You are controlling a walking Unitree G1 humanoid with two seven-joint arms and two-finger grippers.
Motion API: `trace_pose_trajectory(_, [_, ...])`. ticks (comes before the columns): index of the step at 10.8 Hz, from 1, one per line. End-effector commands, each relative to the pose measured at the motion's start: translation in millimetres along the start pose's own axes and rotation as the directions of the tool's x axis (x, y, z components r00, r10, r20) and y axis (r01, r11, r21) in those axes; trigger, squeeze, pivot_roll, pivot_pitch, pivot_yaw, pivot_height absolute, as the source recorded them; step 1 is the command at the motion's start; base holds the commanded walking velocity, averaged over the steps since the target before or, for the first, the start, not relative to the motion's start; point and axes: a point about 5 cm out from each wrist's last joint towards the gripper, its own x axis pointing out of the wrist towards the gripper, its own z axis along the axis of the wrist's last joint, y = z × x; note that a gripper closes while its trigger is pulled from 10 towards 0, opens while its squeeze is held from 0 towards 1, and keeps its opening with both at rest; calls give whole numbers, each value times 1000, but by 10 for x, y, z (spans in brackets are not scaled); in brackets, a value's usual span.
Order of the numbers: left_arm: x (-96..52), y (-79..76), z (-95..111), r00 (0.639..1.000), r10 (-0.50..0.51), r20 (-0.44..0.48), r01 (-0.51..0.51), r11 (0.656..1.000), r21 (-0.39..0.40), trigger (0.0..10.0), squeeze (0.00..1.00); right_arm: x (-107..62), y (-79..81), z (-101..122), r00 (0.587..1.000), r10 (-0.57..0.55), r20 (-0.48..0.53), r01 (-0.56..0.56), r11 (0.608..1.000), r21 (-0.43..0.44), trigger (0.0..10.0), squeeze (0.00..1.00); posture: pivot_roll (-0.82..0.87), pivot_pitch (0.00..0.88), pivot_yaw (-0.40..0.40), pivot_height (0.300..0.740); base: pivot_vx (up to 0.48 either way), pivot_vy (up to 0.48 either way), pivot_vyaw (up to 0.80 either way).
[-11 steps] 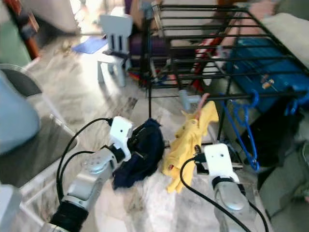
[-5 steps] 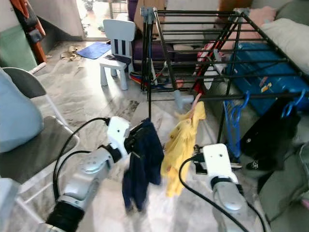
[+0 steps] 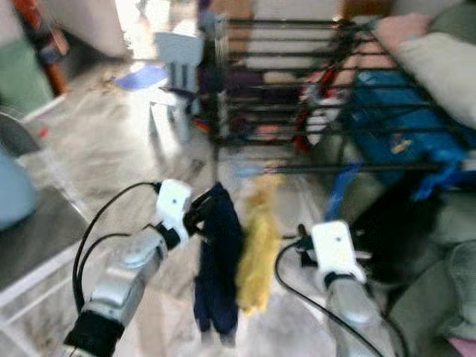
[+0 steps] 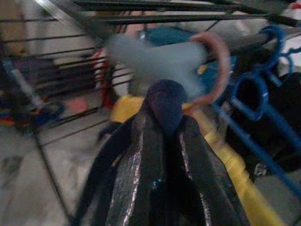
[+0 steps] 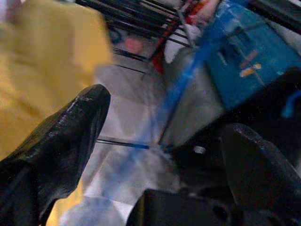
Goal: Hang hanger
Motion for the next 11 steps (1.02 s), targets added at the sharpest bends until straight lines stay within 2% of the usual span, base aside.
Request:
trace_pose_trajectory(1, [49,-76,65,999,-20,29,20,1000,-4,10000,0,2,-72,-16,1000,-14,-14,14,1000,-6,10000,0,-27,0,-39,740,0,0,0])
trace_pose_trajectory(6, [46,-59,46,1000,-7,17,7,1000,-2,10000,0,38,-61,-72,999,23,-48,-22,1000,14,10000,0,-20,0,-43,740,0,0,0])
trace_pose_trajectory(7, [47,-55,43,1000,-7,14,7,1000,0,10000,0,72,-34,-76,997,59,-53,-58,998,22,10000,0,-20,0,-42,740,0,0,0])
trace_pose_trajectory(9, [51,-41,38,1000,-8,6,8,1000,7,10000,0,186,68,-85,987,147,-70,-143,988,53,10000,0,-19,0,-36,740,0,0,0])
trace_pose_trajectory(11, [33,48,18,999,26,-19,-26,999,28,10000,0,338,284,-66,963,258,-77,-254,965,61,10000,0,-7,0,-34,740,0,0,0])
